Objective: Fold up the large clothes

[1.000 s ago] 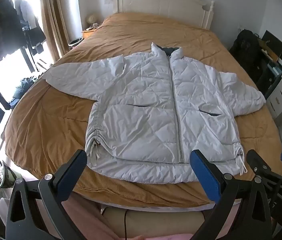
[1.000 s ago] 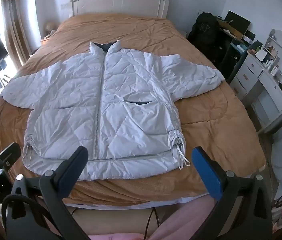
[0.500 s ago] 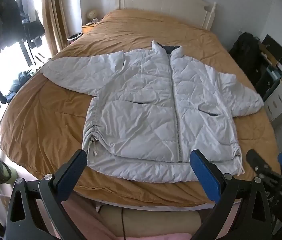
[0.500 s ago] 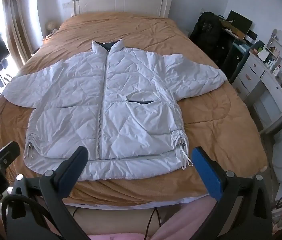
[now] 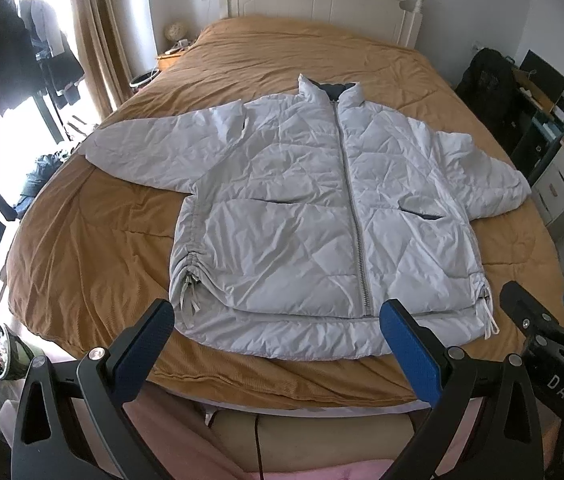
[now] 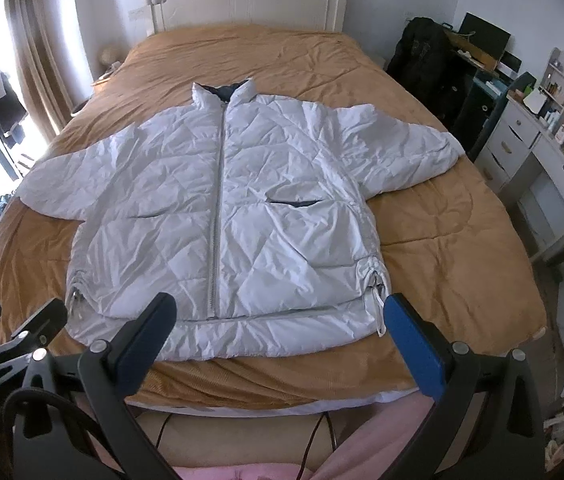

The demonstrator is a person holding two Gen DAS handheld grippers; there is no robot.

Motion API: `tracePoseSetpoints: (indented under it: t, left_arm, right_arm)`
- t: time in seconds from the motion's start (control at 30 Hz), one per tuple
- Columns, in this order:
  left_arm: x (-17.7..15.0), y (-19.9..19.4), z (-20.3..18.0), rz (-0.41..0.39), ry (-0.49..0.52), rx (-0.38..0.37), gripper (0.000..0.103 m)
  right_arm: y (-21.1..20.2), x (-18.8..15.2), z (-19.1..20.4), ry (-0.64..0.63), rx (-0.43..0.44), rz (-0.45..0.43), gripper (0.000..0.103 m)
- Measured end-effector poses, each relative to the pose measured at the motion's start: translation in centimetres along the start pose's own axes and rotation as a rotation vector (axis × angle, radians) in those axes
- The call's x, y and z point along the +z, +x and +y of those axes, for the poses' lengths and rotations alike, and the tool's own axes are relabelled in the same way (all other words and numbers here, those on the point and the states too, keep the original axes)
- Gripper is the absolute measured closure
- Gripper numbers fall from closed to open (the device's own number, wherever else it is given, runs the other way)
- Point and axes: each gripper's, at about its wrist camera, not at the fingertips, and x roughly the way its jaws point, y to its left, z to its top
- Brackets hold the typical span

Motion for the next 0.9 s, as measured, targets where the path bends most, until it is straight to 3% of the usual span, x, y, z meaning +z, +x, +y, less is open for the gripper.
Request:
tracePoseSetpoints:
  t: [0.9]
  left_arm:
    - [-0.2,0.91,0.84,0.063,-0.039,-0.045,0.001]
  right_arm:
    - [-0.39,-0.22,0.53,-0.02,-0.035,-0.019,0.0]
